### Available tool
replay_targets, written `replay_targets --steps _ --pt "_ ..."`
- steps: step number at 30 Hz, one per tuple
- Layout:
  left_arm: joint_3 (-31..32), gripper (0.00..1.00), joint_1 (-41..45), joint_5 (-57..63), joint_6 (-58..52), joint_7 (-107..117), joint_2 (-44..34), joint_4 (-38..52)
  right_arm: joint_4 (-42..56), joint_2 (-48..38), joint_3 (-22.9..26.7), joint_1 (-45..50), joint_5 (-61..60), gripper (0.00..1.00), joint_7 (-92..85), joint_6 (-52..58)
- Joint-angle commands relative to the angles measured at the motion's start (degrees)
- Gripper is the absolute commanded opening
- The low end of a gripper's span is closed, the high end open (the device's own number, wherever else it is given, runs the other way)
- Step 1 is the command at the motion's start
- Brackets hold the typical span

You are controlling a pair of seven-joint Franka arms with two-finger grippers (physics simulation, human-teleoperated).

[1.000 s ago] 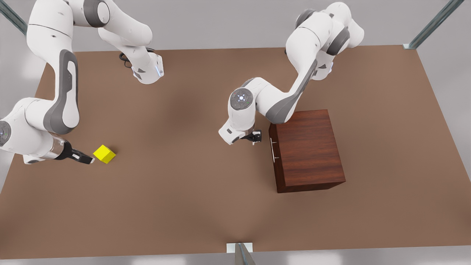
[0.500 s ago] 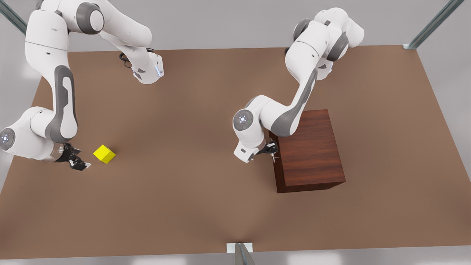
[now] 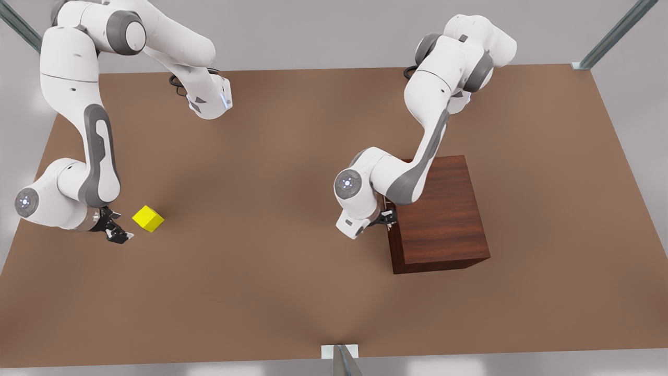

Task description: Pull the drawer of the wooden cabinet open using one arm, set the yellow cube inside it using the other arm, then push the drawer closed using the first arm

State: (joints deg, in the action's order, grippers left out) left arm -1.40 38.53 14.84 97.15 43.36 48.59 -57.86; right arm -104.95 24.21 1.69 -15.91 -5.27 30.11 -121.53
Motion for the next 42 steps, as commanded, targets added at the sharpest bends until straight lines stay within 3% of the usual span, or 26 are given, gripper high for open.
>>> replay_targets --steps 1,11,27,42 --pt "0.1 1.0 0.3 -0.2 -1.5 -1.6 -0.3 -0.1 0.0 0.3 0.1 -0.1 0.9 1.0 -5.1 -0.5" --pt "-0.1 1.0 3.9 1.7 -6.9 0.5 -2.8 -4.2 0.0 2.9 0.2 -1.0 5.4 1.0 -8.9 -0.6" --pt "-0.3 1.0 2.8 4.5 -3.0 -0.7 -1.9 -7.8 -3.6 4.0 -0.3 -0.7 5.2 1.0 -9.7 -6.1" --pt "-0.3 1.0 2.4 0.1 0.7 2.6 -1.3 -8.1 -7.3 5.4 -0.5 -0.7 5.2 1.0 -9.8 -12.6"
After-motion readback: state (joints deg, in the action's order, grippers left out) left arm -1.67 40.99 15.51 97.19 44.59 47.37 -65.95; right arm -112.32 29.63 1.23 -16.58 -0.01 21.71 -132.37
